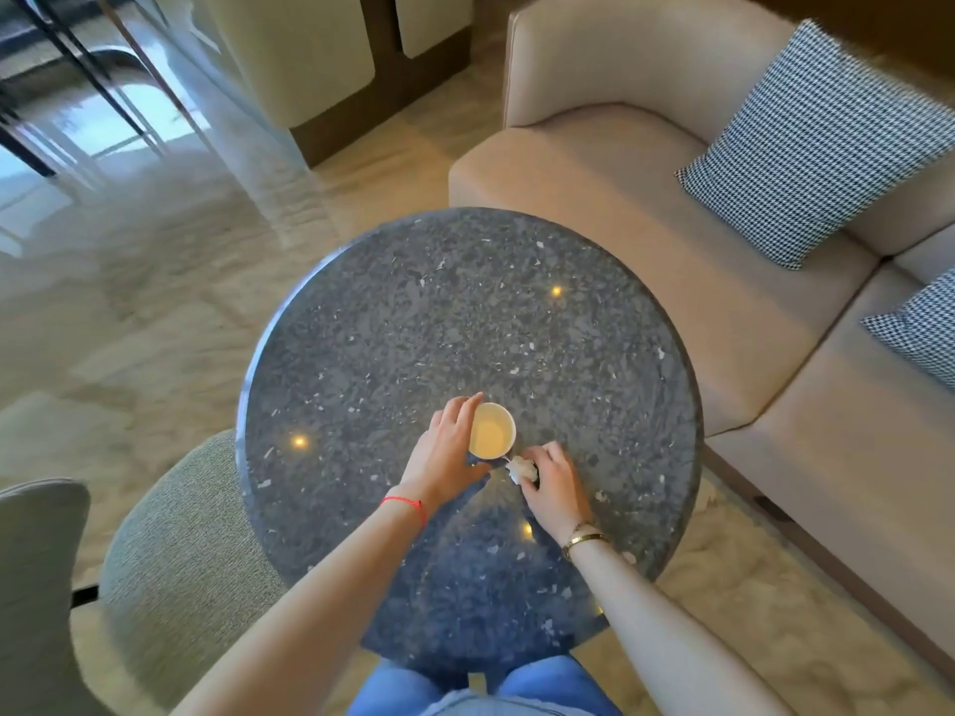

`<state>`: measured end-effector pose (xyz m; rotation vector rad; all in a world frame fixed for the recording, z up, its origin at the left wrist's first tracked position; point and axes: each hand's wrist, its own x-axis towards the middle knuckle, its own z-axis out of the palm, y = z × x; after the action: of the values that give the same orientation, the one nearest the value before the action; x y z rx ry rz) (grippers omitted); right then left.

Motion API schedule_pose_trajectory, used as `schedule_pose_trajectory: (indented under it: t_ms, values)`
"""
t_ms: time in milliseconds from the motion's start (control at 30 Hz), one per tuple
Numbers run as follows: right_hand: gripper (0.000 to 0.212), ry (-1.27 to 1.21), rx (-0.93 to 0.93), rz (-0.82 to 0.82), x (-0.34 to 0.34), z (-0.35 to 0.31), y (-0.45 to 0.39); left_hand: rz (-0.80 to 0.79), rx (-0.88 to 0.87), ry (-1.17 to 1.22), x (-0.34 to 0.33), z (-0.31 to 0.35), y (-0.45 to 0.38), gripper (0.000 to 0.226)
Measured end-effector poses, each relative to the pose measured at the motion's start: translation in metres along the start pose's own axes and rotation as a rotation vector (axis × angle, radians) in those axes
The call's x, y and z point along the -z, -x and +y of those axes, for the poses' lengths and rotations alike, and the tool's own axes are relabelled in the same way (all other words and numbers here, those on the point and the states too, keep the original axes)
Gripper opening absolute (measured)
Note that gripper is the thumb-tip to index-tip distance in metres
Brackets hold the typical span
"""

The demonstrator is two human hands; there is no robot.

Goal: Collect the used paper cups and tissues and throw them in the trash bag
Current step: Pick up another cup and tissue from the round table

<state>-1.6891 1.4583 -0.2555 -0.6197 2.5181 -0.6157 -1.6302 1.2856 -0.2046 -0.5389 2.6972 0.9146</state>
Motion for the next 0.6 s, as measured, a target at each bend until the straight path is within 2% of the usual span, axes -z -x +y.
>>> schedule_pose_trajectory:
  t_ms: [300, 600]
  values:
    - [0.008, -0.055, -0.044, 0.033, 0.004, -0.005, 0.006, 0.068, 0.034, 0.1, 0.008, 0.003, 0.007, 0.082]
    - [0.008, -0.143, 0.051, 0.136, 0.041, -0.034, 0.035, 0.288, 0.063, 0.223, 0.037, -0.014, 0.079, 0.078]
